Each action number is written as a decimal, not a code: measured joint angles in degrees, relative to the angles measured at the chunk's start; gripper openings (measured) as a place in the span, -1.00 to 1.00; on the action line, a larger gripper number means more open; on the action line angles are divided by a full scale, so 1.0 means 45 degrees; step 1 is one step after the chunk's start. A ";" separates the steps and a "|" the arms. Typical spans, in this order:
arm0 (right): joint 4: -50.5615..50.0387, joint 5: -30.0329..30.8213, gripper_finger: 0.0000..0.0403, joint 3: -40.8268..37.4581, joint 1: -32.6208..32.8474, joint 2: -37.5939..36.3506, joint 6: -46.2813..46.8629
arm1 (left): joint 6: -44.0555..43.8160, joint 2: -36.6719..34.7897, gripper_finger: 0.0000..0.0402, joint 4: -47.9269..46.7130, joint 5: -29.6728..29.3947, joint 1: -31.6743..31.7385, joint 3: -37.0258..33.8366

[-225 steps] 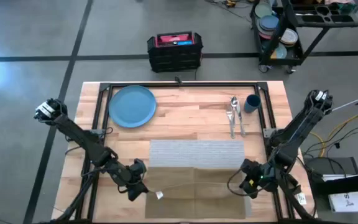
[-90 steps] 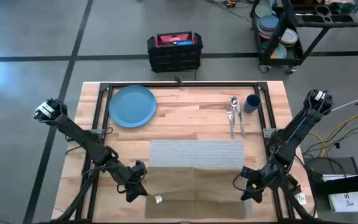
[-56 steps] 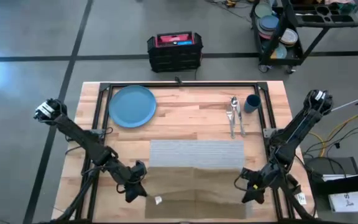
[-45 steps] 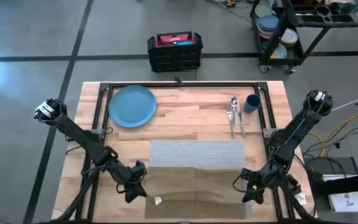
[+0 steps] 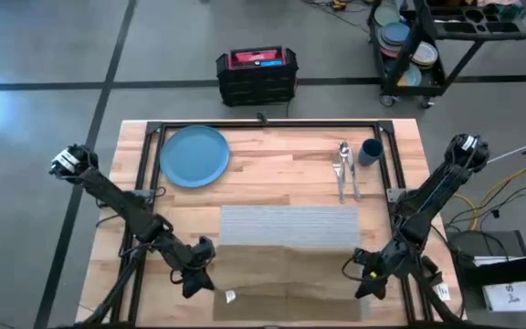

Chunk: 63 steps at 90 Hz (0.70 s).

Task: Set table place
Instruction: Fold the brown table napkin

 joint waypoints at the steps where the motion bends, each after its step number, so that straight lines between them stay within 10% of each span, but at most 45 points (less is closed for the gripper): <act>1: -0.0012 0.0000 -1.00 -0.0011 0.0000 0.0000 0.0001 | 0.0001 0.0000 -1.00 0.0000 0.0006 0.0000 0.0000; 63: -0.0262 0.1441 -1.00 -0.0222 0.0019 -0.0982 -0.0265 | -0.0028 -0.0345 -1.00 -0.0587 0.0400 0.0570 -0.0005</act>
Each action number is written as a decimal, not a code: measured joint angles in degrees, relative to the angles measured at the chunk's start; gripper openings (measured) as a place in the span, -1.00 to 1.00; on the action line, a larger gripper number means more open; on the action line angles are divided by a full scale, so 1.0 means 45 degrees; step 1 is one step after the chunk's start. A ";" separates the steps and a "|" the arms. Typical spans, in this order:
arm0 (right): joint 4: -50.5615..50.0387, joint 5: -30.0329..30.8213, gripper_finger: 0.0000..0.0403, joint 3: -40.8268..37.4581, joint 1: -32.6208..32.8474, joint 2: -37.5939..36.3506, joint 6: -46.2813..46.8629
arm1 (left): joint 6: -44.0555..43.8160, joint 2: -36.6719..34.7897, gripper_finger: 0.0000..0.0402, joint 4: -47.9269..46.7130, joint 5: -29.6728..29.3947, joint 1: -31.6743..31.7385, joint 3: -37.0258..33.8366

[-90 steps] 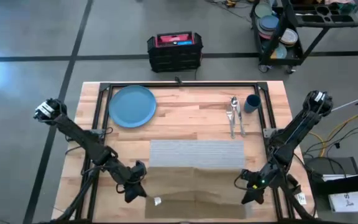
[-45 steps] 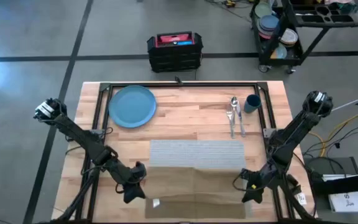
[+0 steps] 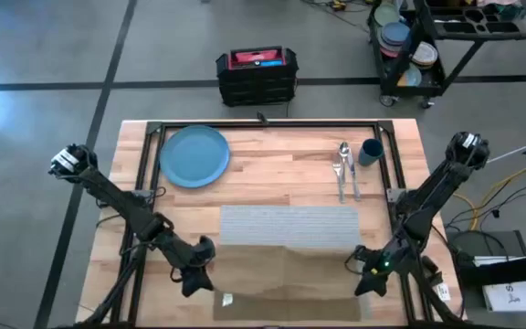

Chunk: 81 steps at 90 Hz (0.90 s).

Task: Set table place
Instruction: Fold the brown table napkin

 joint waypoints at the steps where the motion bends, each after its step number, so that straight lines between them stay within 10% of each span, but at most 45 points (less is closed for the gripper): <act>1: -0.0103 0.0113 -1.00 0.0000 0.0000 -0.0082 -0.0018 | 0.0018 -0.0034 -1.00 -0.0097 -0.0052 0.0035 0.0000; 45: -0.7408 0.3318 -1.00 -0.0015 -0.0645 -0.6259 -0.0376 | 0.4017 -0.3787 -1.00 -0.4402 -0.0655 0.4276 0.0000; 81: -1.3310 0.3859 -1.00 0.1953 -0.4127 -1.0394 -0.3010 | 0.7501 -0.5352 -1.00 -0.5532 0.0828 0.9179 0.0081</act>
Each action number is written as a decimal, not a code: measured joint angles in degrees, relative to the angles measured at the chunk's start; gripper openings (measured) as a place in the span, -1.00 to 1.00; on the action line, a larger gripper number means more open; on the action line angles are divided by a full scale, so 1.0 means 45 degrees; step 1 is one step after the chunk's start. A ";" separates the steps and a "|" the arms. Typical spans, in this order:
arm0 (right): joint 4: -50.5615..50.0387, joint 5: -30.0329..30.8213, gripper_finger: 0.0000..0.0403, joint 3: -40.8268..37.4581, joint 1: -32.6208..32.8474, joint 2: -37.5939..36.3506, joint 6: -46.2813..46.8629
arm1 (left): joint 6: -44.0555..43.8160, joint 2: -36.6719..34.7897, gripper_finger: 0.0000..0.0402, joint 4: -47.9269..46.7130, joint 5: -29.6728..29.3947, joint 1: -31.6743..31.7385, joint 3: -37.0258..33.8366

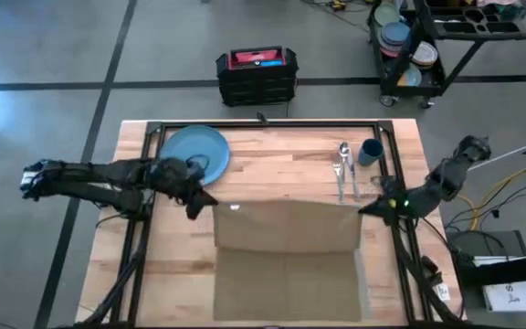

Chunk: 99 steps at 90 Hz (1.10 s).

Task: Set table place
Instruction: Fold the brown table napkin

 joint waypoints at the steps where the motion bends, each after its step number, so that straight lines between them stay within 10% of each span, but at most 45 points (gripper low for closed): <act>1: -0.0103 -0.0013 -1.00 0.0075 -0.0111 -0.0049 -0.0092 | 0.0090 0.0003 -1.00 -0.0039 0.0051 0.0116 0.0036; 55: 0.2506 -0.4460 -1.00 0.0227 -0.1614 0.2768 -0.1512 | 0.0245 0.1685 -1.00 -0.1299 0.1815 -0.0875 0.1789; 99: 0.4042 -0.5196 -1.00 0.0213 -0.0393 0.3587 -0.0540 | -0.1628 0.1572 -1.00 -0.1228 0.1647 -0.3269 0.1789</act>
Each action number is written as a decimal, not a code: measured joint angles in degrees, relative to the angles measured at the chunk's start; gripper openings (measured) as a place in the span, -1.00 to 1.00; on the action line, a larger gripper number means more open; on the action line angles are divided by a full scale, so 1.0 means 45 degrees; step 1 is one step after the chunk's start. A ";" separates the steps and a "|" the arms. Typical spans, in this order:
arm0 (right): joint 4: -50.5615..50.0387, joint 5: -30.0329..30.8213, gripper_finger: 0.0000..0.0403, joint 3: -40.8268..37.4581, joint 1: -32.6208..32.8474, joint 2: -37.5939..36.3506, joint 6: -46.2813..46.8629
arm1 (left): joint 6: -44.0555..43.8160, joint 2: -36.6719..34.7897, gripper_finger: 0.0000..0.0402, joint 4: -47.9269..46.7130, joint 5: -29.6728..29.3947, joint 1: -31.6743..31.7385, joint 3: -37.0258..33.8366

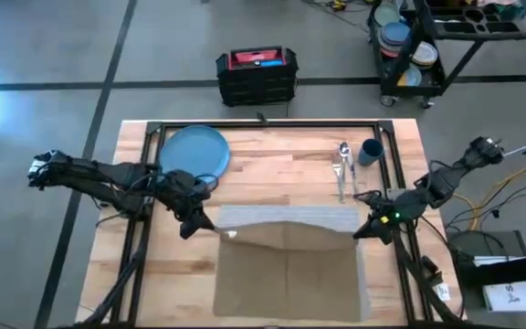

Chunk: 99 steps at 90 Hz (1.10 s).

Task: Set table place
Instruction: Fold the brown table napkin

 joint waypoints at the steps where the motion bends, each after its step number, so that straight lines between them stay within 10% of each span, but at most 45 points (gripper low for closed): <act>1: 0.0013 0.0000 -1.00 0.0000 0.0060 0.0019 0.0048 | -0.0040 0.0003 -1.00 0.0002 -0.0013 -0.0050 0.0000; 26: 0.0332 0.1008 -1.00 0.0000 0.0668 0.0717 0.0063 | -0.0071 0.0070 -1.00 0.0142 -0.1966 -0.0648 0.0000; 55: -0.2022 0.6058 -1.00 0.0000 -0.0226 0.0628 0.0958 | 0.1653 0.0631 -1.00 -0.0041 -0.6231 0.0299 0.0000; 99: -0.3517 0.7046 -1.00 -0.0798 -0.3288 0.2039 0.2593 | 0.3437 0.4839 -1.00 0.1706 -0.7097 0.2777 -0.0058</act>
